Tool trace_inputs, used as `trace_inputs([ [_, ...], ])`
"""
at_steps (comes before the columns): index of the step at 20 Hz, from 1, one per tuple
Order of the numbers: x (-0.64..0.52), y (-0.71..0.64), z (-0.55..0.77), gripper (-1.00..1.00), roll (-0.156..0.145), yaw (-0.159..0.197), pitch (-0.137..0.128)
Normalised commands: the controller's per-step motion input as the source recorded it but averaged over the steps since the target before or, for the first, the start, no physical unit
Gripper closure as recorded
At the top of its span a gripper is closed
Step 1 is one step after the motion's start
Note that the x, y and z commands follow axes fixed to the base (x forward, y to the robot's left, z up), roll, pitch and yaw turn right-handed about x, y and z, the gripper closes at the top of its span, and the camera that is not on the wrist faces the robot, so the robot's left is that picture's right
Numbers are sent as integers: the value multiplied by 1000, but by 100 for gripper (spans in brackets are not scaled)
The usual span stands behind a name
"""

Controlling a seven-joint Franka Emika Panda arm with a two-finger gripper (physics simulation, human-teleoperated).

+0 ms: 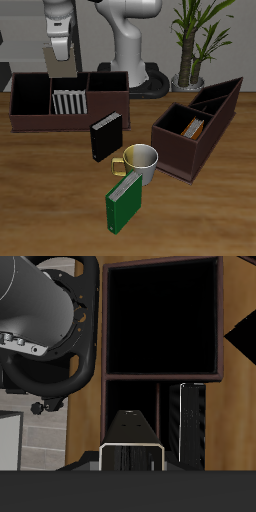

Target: Place the orange book into the left desk caddy's right compartment and place the striped book into the back desk caddy's front compartment and place the yellow book into the back desk caddy's back compartment

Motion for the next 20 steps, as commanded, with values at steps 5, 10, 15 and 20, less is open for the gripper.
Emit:
trace_inputs([
  [5, -11, 128, -91, 100, 38, 19, 11],
  [10, 33, -26, -100, 100, -5, 5, 32],
  [15, 12, 20, -212, 100, 6, 15, 42],
  [20, 47, -46, -152, 100, -11, -4, 27],
])
